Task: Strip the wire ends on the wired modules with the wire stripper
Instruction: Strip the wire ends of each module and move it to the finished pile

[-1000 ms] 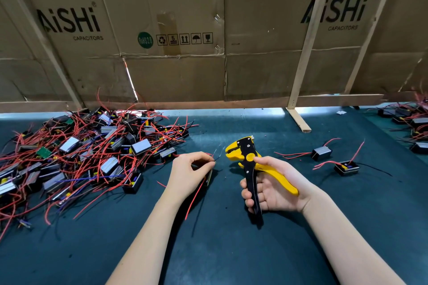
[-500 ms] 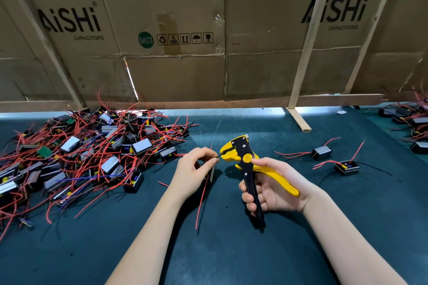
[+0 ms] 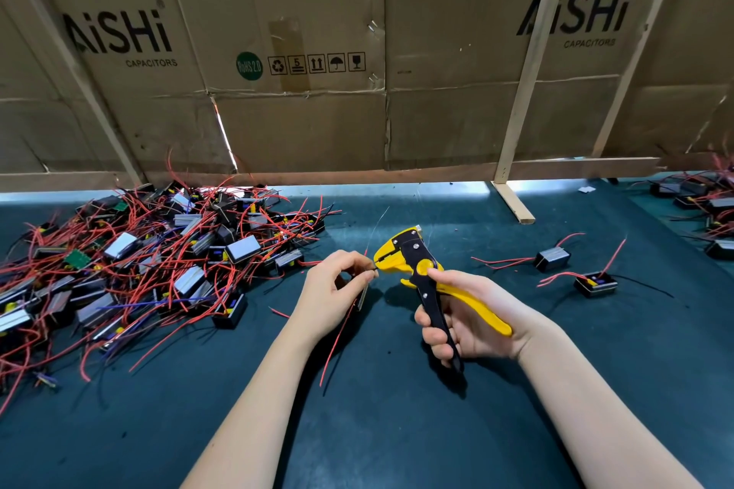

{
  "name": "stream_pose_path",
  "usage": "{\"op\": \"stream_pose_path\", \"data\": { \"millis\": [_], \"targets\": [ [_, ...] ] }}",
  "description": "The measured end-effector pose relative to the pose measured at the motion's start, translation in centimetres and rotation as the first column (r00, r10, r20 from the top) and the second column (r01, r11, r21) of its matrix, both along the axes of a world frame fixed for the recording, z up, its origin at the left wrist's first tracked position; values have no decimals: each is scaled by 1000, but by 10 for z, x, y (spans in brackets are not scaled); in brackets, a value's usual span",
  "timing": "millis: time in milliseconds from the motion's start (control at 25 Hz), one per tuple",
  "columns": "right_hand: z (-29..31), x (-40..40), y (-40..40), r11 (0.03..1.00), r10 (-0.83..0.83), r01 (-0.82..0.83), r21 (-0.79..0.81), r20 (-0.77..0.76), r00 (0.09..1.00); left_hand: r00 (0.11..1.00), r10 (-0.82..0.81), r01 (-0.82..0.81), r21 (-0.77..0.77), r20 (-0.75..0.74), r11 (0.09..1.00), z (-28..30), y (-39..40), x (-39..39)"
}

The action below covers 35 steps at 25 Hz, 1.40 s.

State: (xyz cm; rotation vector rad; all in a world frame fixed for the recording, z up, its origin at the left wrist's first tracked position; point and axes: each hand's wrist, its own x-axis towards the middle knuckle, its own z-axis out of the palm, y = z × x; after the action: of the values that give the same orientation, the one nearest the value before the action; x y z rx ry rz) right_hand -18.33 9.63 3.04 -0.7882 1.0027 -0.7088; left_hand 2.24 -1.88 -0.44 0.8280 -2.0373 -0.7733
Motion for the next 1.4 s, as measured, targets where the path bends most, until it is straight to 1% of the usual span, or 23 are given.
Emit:
{"op": "stream_pose_path", "data": {
  "millis": [80, 200, 280, 400, 520, 640, 760, 840, 920, 1000, 1080, 1280, 1400],
  "targets": [
    [-1, 2, -1, 1000, -22, 22, 3, -16, 1000, 1000, 0, 0, 10, -10, 1000, -1, -1, 1],
    [-1, 2, -4, 985, -171, 171, 20, -28, 985, 1000, 18, -18, 18, -12, 1000, -2, -2, 2],
    [1, 1, -5, 973, -226, 227, 43, -29, 974, 999, 38, -38, 35, -7, 999, -1, -2, 3],
    [-1, 1, -1, 982, -191, 191, 5, -13, 981, 1000, 3, -2, 80, -16, 997, 1, -1, 3],
    [-2, 3, 1, 986, -166, 166, -5, 53, 985, 996, 19, -5, 147, -93, 989, 0, 0, 3],
    [-1, 1, 1, 968, -250, 244, 63, 120, 961, 985, 49, -6, 247, -168, 969, -2, -2, 2],
    [-1, 1, 0, 948, -313, 298, 112, 159, 936, 976, -32, 85, 242, -216, 967, -2, -4, 1],
    [-1, 1, -1, 956, -285, 270, 113, 157, 946, 969, -75, 134, 244, -235, 961, -1, -4, 0],
    [0, -1, 0, 978, -199, 189, 87, 134, 971, 971, -94, 149, 248, -221, 957, -2, -3, -2],
    [0, -2, 0, 994, -102, 97, 49, 113, 988, 978, -83, 131, 258, -190, 957, -3, -3, -3],
    [0, -2, 0, 999, -41, 39, 21, 96, 995, 984, -62, 104, 259, -168, 960, -3, -3, -4],
    [2, -2, 1, 1000, -3, 3, 6, 53, 999, 990, -67, 95, 237, -125, 967, -2, -2, -5],
    [3, -1, 1, 1000, 10, -10, 1, 23, 1000, 990, -70, 98, 241, -123, 966, 0, 0, -6]
  ]
}}
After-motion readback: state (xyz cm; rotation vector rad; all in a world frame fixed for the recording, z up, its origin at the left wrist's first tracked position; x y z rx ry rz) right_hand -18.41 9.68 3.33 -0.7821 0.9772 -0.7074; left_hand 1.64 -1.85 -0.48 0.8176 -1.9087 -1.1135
